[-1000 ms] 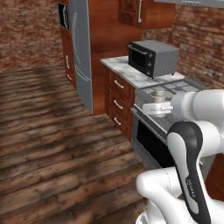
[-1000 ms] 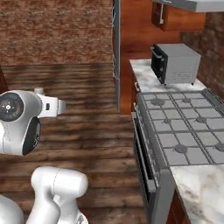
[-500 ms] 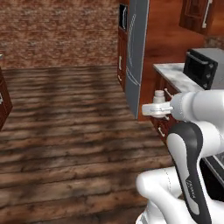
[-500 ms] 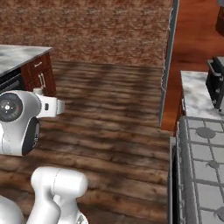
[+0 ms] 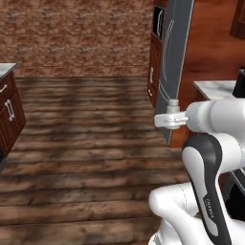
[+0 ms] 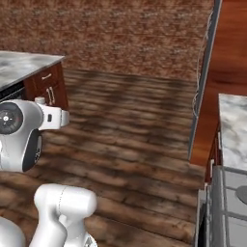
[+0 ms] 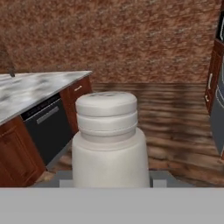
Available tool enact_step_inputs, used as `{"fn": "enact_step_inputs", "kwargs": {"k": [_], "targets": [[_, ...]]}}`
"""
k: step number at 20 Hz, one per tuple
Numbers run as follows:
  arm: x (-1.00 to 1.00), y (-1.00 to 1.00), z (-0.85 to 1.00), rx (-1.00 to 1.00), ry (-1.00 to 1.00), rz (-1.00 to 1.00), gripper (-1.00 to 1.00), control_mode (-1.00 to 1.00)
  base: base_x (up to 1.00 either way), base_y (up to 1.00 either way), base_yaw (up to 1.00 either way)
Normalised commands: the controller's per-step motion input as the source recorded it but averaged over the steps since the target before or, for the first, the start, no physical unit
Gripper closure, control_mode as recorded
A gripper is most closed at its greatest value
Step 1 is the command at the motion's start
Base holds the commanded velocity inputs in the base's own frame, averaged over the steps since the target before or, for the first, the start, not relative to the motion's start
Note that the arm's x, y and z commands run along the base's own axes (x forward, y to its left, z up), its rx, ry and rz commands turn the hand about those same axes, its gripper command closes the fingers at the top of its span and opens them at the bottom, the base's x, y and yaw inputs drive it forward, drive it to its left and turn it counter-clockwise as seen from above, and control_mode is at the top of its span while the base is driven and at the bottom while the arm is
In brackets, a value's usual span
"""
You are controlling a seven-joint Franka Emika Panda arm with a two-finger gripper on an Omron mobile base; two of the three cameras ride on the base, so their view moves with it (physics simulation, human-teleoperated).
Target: Move the shaker and syrup bottle from the cabinet to the dining counter.
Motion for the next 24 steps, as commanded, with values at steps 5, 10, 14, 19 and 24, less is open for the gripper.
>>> {"fn": "enact_step_inputs", "kwargs": {"k": [5,10,14,19,24], "targets": [[0.00,0.00,0.00,0.00,0.00,0.00,1.00,1.00,0.94,-0.01,0.06],[0.00,0.00,0.00,0.00,0.00,0.00,1.00,1.00,0.94,-0.01,0.04],[0.00,0.00,0.00,0.00,0.00,0.00,1.00,1.00,0.94,0.05,0.00],[0.00,0.00,0.00,0.00,0.00,0.00,1.00,1.00,0.94,0.09,0.00],[0.00,0.00,0.00,0.00,0.00,0.00,1.00,1.00,0.94,0.14,0.00]]}}
